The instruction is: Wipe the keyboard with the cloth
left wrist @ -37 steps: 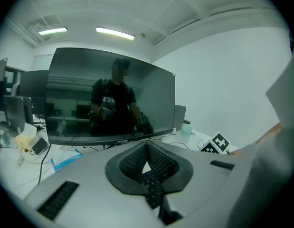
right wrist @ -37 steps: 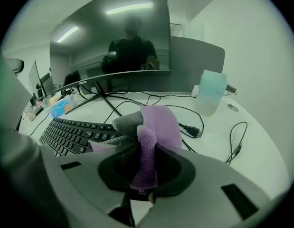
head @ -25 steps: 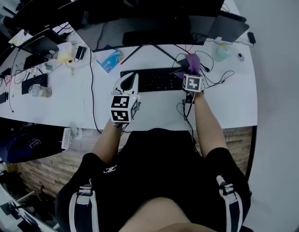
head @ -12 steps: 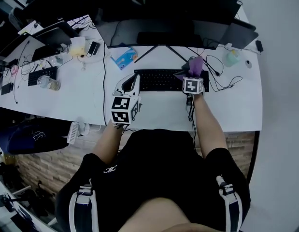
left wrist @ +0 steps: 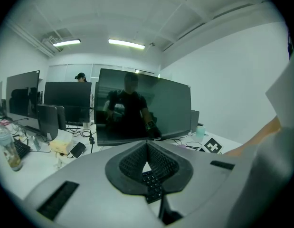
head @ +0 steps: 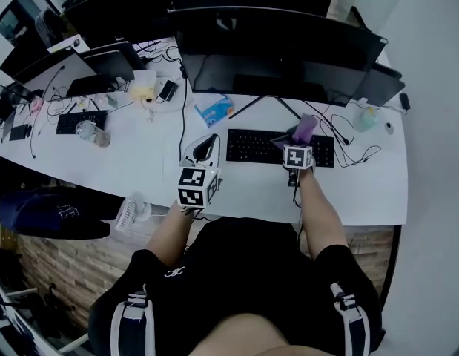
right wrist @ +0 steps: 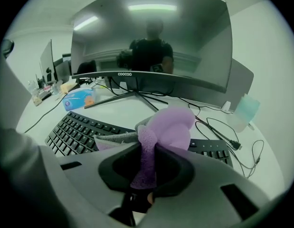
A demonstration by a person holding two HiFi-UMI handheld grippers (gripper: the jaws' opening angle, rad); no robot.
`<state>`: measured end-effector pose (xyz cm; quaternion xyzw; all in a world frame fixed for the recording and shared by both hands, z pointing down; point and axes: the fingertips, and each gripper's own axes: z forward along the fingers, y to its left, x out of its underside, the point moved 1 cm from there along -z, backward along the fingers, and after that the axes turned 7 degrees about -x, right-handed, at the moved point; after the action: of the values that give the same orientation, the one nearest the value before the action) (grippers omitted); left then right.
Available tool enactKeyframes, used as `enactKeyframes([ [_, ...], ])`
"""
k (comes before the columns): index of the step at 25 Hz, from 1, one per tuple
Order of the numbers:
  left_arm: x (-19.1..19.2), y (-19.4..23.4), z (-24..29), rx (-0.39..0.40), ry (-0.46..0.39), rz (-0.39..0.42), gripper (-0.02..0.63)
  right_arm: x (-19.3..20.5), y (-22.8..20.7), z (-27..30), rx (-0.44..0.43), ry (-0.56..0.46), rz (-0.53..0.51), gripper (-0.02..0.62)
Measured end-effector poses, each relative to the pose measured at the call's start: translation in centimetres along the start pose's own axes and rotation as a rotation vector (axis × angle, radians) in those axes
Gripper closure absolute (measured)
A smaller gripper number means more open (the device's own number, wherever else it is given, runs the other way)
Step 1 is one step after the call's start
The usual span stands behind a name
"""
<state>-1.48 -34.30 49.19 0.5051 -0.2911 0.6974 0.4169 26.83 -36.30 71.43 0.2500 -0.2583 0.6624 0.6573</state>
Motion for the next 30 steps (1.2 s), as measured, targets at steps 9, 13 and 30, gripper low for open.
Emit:
enactKeyframes([
  [9,0.7,4.0,-2.8,-0.034,-0.02,-0.024,0.594,-0.5,4.8,0.2,-0.01,0.004,-0.069,0.509],
  [13,1.3,5.3,-4.0,-0.049,-0.013,-0.018,0.594,-0.7,7.6,0.5,-0.041,0.001,-0.091,0.509],
  [30,1.9,10.8,-9.2,-0.192,-0.04,-0.058,0.594,-1.5,19.6,1.3,-0.237,0.01,-0.193,0.508],
])
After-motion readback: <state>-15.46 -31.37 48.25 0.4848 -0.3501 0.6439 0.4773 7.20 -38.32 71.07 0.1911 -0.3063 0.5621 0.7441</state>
